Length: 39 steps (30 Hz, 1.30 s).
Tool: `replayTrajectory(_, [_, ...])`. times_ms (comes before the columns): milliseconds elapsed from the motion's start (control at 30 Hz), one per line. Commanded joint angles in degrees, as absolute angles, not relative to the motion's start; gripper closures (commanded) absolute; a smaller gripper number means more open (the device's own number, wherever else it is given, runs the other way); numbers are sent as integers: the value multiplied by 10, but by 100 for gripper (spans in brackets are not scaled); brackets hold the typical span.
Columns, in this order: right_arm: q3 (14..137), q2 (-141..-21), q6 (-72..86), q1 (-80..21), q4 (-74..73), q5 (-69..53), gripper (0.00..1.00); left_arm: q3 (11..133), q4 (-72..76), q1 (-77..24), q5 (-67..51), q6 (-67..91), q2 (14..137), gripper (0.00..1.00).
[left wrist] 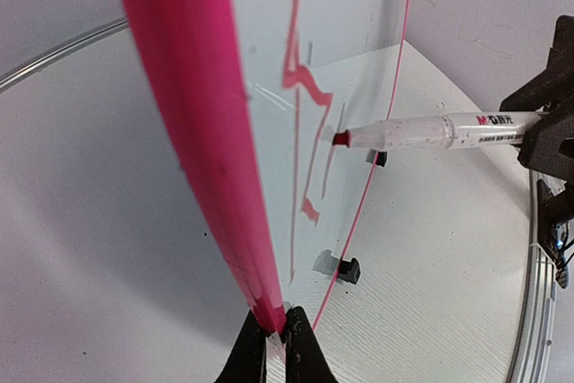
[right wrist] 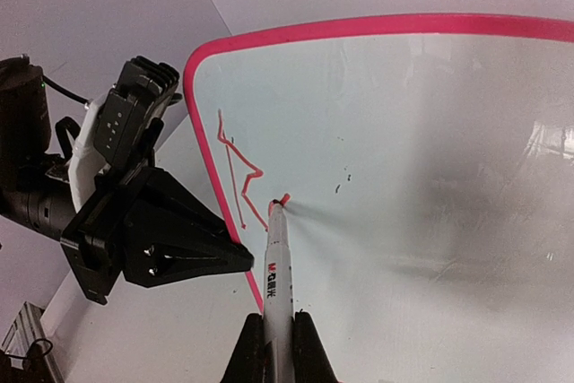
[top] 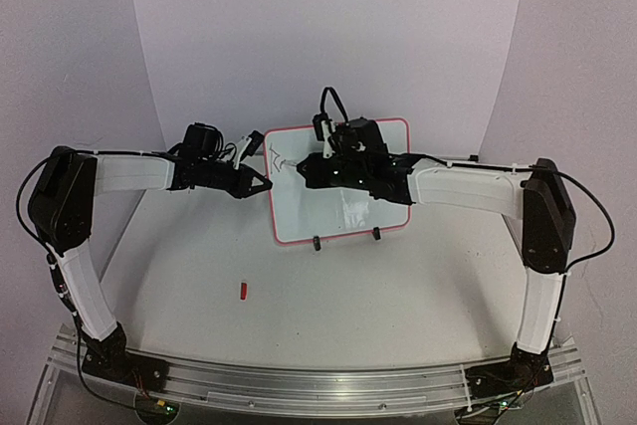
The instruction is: Write a sentence on the whiteboard
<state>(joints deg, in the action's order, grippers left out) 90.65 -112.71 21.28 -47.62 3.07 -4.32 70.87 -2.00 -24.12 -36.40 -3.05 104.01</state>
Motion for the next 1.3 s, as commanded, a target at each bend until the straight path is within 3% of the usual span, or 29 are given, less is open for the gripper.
replayTrajectory(0, [895, -1094, 216, -471, 53, 0, 100, 722, -38, -244, -331, -61, 1040, 100])
replayTrajectory(700, [867, -1103, 230, -470, 32, -47, 100, 722, -40, -244, -329, -63, 1039, 100])
replayTrajectory(1267, [868, -1081, 226, -471, 50, -14, 100, 721, -40, -244, -328, -63, 1039, 100])
